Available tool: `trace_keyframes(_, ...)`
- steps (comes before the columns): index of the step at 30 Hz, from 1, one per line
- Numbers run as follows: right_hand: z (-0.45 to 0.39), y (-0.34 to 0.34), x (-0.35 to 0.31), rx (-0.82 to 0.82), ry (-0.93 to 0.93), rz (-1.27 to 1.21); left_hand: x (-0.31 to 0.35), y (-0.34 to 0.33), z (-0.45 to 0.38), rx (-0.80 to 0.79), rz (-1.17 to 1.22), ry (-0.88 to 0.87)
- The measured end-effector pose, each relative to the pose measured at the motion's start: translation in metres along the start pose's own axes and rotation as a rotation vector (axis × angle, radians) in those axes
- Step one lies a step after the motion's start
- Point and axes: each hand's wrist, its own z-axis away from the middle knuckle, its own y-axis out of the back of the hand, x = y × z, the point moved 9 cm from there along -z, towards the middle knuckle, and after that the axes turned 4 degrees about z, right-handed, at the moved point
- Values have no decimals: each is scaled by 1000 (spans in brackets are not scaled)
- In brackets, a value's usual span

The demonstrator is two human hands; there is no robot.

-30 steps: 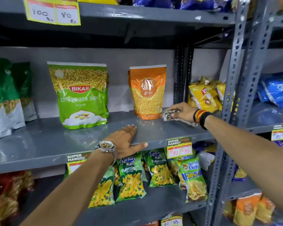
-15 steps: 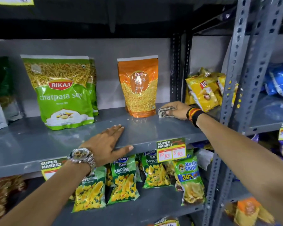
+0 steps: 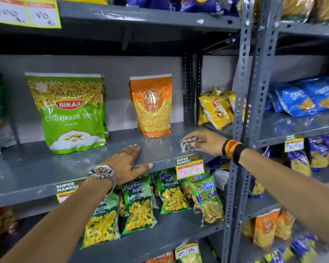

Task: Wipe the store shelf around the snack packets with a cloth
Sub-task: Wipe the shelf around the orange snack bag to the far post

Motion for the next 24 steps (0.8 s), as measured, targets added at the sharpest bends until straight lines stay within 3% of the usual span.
trace_keyframes(3,14,8,-15,-62,55,-11,2,3,0,19,-8,-13)
trace_keyframes(8,-20,64,20,240,-93,-18,23,3,-10,31,-50,-59)
trace_keyframes(16,-121,64,71,364,-246,-106,25,-8,-21,3,-42,-81)
trace_keyframes(24,-212,41,122,148,-406,133,21,-8,-20,81,-25,-49)
